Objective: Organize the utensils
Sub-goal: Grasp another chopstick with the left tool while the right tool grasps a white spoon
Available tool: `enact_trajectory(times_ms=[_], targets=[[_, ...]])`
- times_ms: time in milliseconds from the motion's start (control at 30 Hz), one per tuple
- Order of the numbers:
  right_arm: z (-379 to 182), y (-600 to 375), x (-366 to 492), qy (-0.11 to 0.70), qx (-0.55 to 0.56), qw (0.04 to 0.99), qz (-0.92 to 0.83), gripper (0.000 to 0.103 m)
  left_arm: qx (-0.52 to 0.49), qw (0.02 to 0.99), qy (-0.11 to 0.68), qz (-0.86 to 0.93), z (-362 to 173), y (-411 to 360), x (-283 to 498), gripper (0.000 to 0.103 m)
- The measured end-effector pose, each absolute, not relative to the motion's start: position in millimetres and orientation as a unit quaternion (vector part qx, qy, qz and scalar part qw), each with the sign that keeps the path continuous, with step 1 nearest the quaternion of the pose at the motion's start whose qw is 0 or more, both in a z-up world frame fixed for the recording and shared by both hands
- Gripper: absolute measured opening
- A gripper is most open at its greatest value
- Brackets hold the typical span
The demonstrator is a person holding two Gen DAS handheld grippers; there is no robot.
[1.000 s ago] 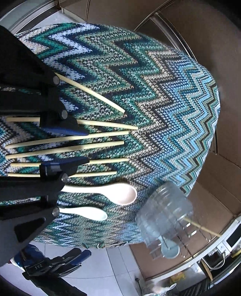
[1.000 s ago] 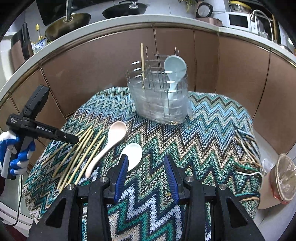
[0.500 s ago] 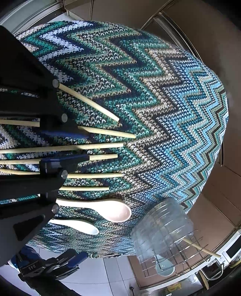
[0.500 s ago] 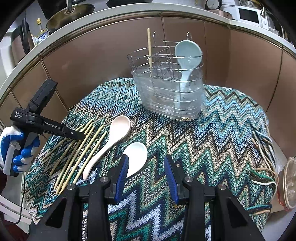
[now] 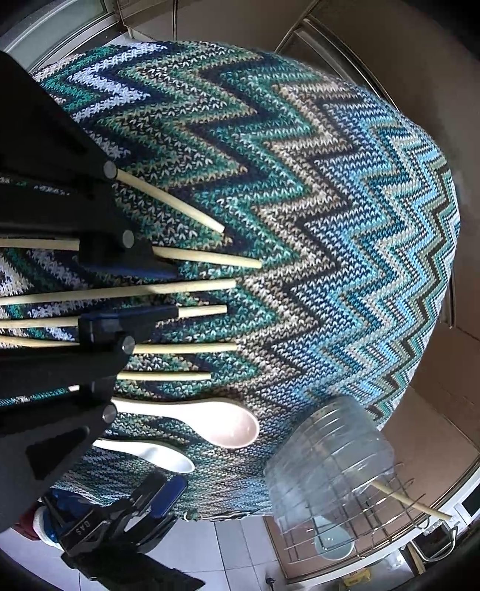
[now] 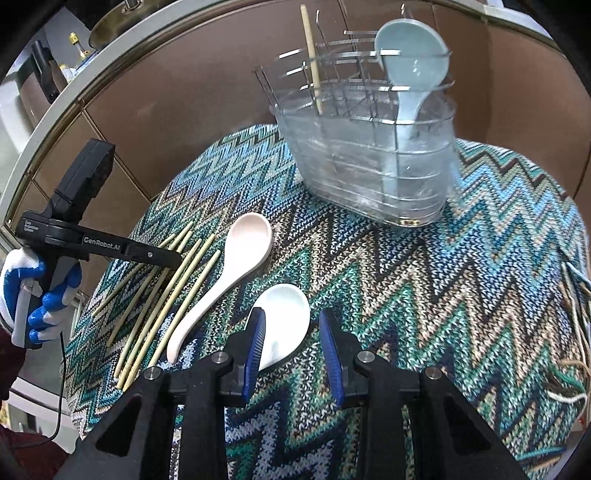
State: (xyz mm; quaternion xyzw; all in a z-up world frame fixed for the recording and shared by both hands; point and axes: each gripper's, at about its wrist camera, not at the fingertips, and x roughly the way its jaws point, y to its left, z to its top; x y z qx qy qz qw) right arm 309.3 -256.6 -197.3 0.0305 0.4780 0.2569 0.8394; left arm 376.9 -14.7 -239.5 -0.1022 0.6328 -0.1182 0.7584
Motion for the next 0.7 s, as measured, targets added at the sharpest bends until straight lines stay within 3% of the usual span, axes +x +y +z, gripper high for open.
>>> enact_trajectory(times_ms=[267,467,700], targets=[[-210.3,-247.2,326.2,0.500,0.024,0.822,0.273,0.015,-0.108,0.754,0.636,-0.126,-242.3,-9.1,381.7,0.013],[-217.1,-244.6,333.7,0.515,0.027,0.807,0.288,0.011,-0.116,0.757,0.631,-0.124,-242.6,-4.3,377.3,0.005],[-201.5,-243.5,318.6,0.502,0.004,0.820,0.274,0.008,-0.138,0.764,0.618,-0.122,-242.1,-0.1,364.4,0.004]])
